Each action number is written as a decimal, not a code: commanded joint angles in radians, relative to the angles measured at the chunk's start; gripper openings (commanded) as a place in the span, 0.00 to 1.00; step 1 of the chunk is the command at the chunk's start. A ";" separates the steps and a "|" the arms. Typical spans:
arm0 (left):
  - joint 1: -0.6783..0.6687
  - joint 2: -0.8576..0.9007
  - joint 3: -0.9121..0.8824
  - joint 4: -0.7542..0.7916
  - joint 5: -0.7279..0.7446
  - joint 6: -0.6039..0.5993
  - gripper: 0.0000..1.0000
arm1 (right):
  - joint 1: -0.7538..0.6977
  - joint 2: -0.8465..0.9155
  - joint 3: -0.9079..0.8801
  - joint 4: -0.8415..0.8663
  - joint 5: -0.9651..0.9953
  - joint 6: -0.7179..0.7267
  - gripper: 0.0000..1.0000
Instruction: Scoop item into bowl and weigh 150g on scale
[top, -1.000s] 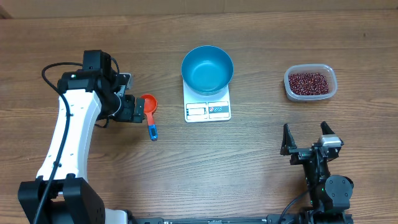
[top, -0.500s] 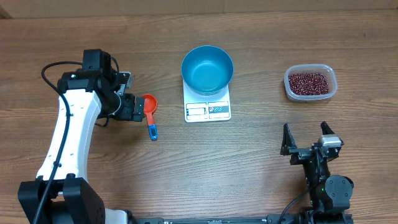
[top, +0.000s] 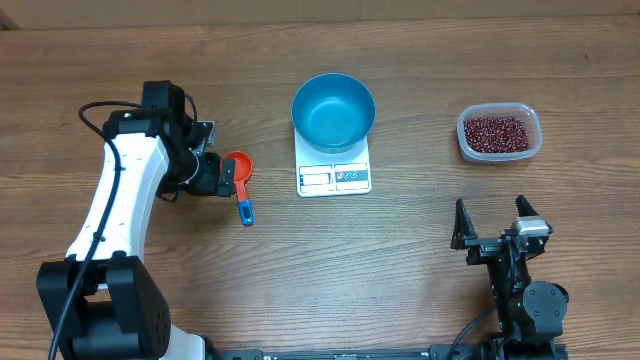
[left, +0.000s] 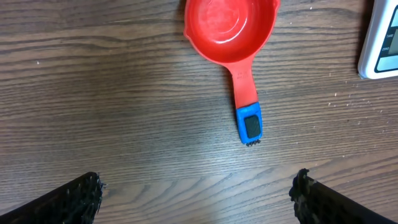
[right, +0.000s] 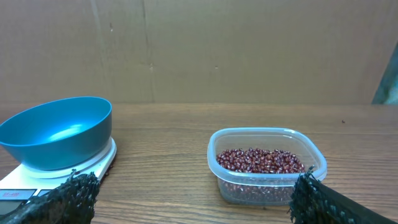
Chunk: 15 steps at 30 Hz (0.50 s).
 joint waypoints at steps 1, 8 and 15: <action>0.005 0.001 0.023 -0.004 0.000 0.019 1.00 | 0.002 -0.010 -0.010 0.006 0.013 -0.004 1.00; 0.005 0.001 0.023 -0.004 0.000 0.018 1.00 | 0.002 -0.010 -0.010 0.006 0.013 -0.004 1.00; 0.012 0.001 0.023 -0.008 -0.057 -0.019 0.99 | 0.002 -0.010 -0.010 0.006 0.013 -0.004 1.00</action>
